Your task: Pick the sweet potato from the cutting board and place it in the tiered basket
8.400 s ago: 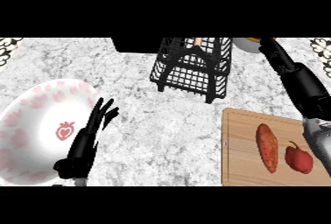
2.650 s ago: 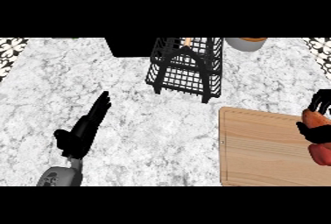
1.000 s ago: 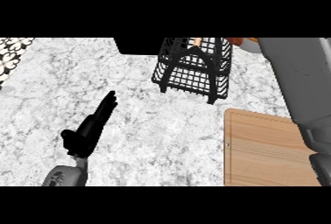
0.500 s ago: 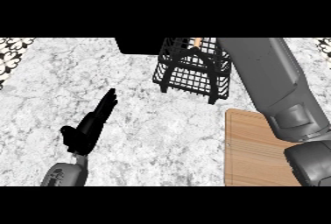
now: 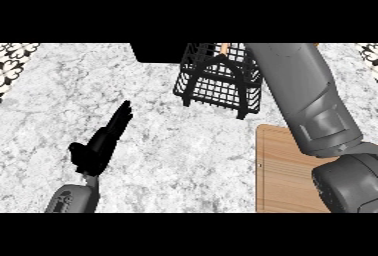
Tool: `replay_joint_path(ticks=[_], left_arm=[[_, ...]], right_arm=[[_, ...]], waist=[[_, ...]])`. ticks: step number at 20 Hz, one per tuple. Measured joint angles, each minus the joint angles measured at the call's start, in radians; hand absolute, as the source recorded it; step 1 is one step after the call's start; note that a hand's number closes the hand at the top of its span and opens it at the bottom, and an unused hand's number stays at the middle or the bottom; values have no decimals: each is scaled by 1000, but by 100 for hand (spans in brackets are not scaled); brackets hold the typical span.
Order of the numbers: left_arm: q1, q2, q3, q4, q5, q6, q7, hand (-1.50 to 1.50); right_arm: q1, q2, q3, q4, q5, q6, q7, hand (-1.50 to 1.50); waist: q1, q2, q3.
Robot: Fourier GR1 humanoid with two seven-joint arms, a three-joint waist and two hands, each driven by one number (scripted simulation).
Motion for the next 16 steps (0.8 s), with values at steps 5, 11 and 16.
replay_joint_path(ticks=[5, 11, 16], left_arm=[[7, -6, -5, -26, 0, 2, 23, 0], [16, 3, 11, -27, 6, -3, 18, 0], [24, -5, 14, -24, 4, 7, 12, 0]], right_arm=[[0, 4, -78, 21, -76, -21, 23, -150], [12, -26, -78, -17, -41, -179, 8, -150], [46, -124, -63, -56, 35, -336, 2, -150]], waist=[[-5, 2, 2], [-16, 0, 2], [-30, -4, 2]])
